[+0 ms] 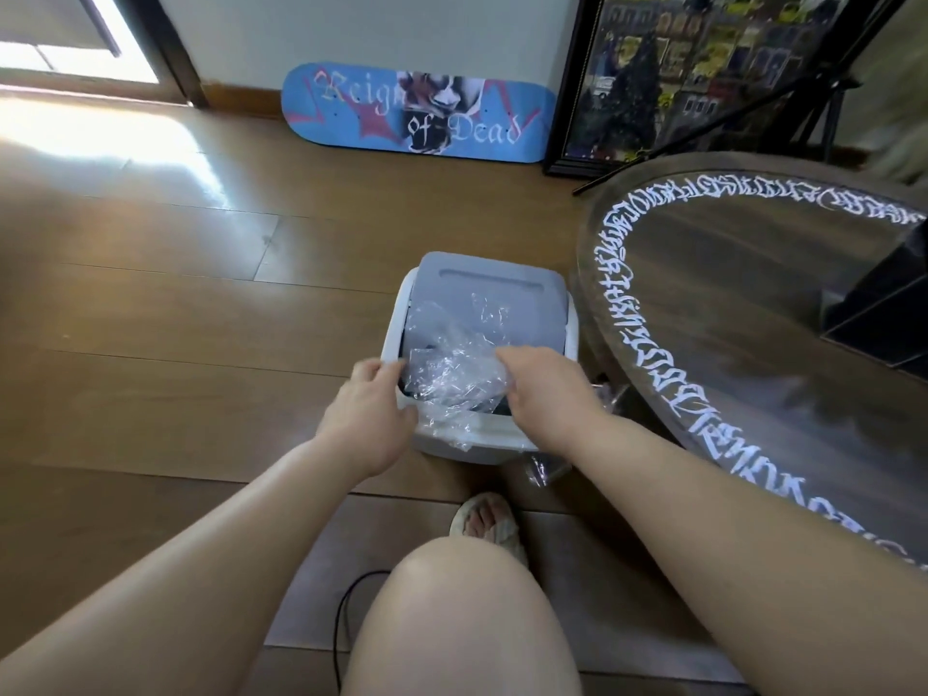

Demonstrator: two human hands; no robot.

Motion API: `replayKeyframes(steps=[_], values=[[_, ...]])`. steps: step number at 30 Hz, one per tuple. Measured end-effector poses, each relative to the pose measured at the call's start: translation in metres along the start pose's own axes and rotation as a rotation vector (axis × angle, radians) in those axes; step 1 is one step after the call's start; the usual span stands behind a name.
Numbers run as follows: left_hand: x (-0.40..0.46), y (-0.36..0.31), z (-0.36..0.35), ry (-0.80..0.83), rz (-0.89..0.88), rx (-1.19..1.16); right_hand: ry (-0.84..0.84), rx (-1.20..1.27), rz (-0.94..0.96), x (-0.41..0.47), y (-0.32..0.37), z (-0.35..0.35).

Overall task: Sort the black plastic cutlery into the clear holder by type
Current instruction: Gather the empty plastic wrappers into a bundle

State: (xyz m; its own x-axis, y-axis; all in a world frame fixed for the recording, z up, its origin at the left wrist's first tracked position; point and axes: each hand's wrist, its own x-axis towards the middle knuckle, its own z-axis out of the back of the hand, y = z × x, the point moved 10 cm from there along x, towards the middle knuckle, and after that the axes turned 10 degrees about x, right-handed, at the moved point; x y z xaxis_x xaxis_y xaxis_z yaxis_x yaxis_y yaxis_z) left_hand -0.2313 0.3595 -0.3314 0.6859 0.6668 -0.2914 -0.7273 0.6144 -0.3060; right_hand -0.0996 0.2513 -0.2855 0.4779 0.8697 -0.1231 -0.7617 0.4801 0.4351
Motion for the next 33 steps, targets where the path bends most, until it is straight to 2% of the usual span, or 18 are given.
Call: replayKeyframes(steps=[2, 4, 9, 15, 19, 23, 27, 29, 33], values=[[0.004, -0.006, 0.029, -0.208, -0.044, -0.023, 0.036, -0.024, 0.01, 0.008, 0.0, -0.01], [0.012, -0.015, 0.043, -0.284, -0.103, -0.01, 0.065, -0.052, 0.015, 0.017, -0.001, -0.018], [0.031, -0.014, 0.022, -0.163, -0.124, -0.002, 0.225, -0.138, 0.037, 0.033, -0.001, -0.042], [0.034, -0.008, 0.016, -0.243, -0.159, 0.031, 0.265, -0.209, 0.035, 0.058, 0.003, -0.067], [0.032, -0.009, 0.01, -0.265, -0.174, 0.069, 0.39, -0.189, -0.064, 0.066, -0.014, -0.09], [0.032, -0.009, 0.007, -0.268, -0.157, 0.072, 0.354, -0.149, -0.164, 0.075, -0.042, -0.089], [0.033, -0.01, 0.007, -0.276, -0.162, 0.076, 0.428, -0.034, -0.256, 0.069, -0.05, -0.084], [0.032, -0.011, 0.007, -0.271, -0.154, 0.071, 0.41, 0.002, -0.207, 0.059, -0.038, -0.074], [0.031, -0.013, 0.008, -0.267, -0.149, 0.062, 0.231, 0.023, -0.013, 0.038, -0.005, -0.057]])
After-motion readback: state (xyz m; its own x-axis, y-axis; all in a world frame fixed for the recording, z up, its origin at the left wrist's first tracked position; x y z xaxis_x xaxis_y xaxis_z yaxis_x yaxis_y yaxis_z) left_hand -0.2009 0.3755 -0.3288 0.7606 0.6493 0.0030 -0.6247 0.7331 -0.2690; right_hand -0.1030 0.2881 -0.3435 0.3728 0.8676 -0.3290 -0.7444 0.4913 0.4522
